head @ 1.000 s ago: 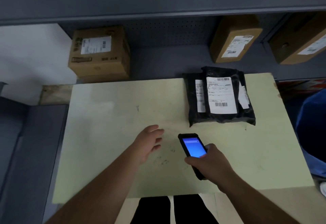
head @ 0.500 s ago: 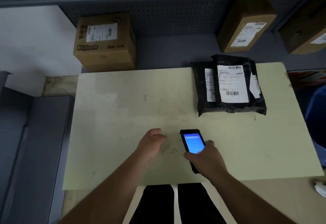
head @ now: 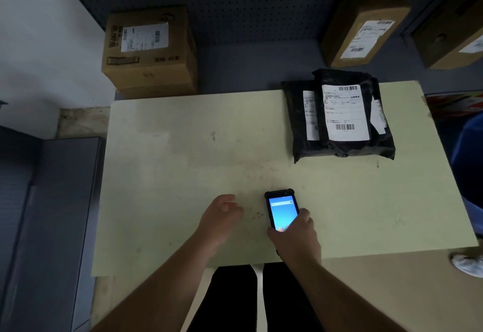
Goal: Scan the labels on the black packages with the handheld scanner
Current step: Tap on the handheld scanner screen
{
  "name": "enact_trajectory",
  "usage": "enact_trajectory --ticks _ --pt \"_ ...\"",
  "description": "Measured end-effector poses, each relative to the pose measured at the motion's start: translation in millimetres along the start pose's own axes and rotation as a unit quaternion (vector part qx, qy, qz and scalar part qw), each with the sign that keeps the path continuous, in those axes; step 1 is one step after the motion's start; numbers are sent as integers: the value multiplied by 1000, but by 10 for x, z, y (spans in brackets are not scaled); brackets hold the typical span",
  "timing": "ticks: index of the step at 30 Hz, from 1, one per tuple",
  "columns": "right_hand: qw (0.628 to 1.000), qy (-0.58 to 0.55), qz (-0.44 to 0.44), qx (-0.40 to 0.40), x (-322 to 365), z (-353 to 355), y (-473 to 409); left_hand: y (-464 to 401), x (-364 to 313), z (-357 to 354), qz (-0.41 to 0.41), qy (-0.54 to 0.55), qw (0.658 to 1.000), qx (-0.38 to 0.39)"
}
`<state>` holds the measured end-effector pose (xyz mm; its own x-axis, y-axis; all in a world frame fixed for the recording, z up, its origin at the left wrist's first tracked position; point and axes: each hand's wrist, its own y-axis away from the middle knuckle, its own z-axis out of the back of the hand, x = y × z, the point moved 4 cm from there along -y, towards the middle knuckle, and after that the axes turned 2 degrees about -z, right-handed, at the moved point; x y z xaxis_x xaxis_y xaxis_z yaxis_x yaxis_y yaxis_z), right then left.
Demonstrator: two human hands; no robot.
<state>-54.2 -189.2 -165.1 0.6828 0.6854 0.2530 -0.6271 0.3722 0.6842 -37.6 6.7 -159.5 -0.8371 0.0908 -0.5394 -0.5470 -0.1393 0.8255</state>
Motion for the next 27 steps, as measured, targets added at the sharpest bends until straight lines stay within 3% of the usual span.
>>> enact_trajectory --ticks 5,27 --pt "998 60 3 -24 -28 -96 -35 -5 53 21 5 -1 1000 0" --pt "994 74 21 -77 36 -116 -76 -5 132 73 -3 0 1000 -1"
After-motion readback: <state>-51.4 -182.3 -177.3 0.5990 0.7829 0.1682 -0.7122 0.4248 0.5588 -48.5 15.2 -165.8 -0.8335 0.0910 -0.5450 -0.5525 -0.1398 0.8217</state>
